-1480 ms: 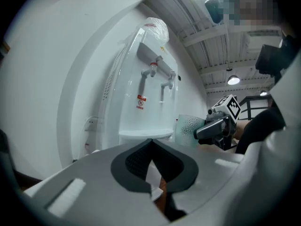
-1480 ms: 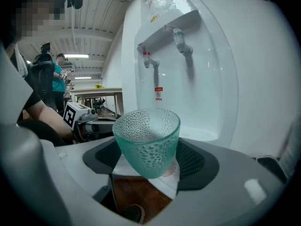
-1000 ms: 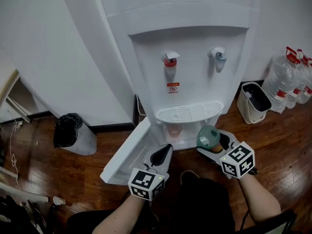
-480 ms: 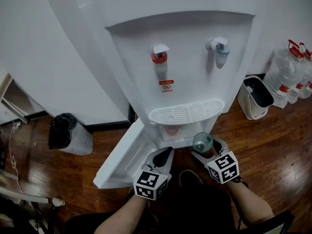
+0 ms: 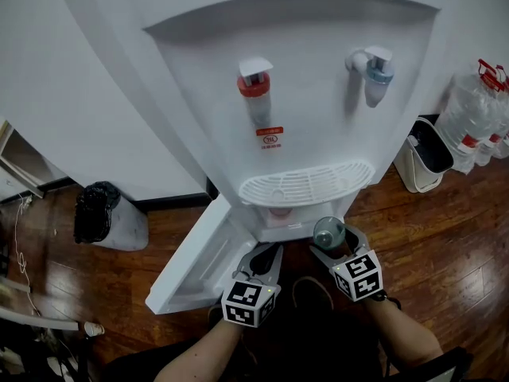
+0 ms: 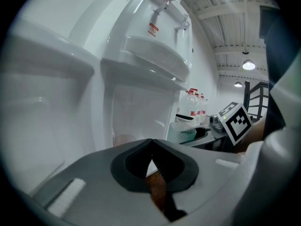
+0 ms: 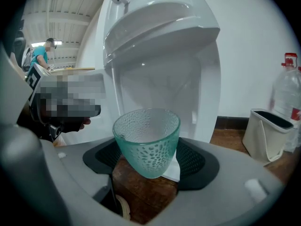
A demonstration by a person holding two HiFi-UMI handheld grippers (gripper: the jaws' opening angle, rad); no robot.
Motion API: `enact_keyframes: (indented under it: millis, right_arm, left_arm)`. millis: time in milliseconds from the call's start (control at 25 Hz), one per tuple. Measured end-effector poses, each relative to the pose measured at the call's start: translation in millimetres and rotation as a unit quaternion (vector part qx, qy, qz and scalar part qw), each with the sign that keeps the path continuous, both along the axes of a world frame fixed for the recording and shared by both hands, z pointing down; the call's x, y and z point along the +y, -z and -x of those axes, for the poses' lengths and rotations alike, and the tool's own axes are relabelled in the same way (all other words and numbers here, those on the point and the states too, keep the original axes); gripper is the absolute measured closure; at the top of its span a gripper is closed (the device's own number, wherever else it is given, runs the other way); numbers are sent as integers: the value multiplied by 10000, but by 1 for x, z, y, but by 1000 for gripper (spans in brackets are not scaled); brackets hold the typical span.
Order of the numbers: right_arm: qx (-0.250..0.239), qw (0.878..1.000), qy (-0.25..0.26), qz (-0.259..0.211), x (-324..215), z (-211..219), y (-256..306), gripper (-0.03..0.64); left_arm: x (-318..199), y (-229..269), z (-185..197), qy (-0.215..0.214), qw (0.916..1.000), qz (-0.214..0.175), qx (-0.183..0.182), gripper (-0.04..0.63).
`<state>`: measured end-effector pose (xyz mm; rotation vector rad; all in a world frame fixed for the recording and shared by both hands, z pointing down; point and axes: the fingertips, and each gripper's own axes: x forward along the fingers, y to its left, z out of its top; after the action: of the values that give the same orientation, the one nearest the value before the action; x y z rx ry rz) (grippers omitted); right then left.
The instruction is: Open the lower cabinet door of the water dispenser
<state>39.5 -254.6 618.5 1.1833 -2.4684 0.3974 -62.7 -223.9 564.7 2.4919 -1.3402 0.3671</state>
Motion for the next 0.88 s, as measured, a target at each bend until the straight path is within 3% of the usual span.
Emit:
enact_keyframes:
  millis: [320, 720, 880]
  right_arm:
    - [30, 9995, -234, 229, -15, 1, -34, 252]
    - [199, 9975, -664, 134, -47, 5, -61, 252]
    - [101, 9968, -744, 258, -55, 10, -72, 252]
  left_arm:
    - [-8, -25, 0, 196, 9993, 295, 125, 594]
    - [-20, -54, 6, 481, 9978, 439, -73, 594]
    - [-20, -66, 3, 367, 9976, 556, -183, 594]
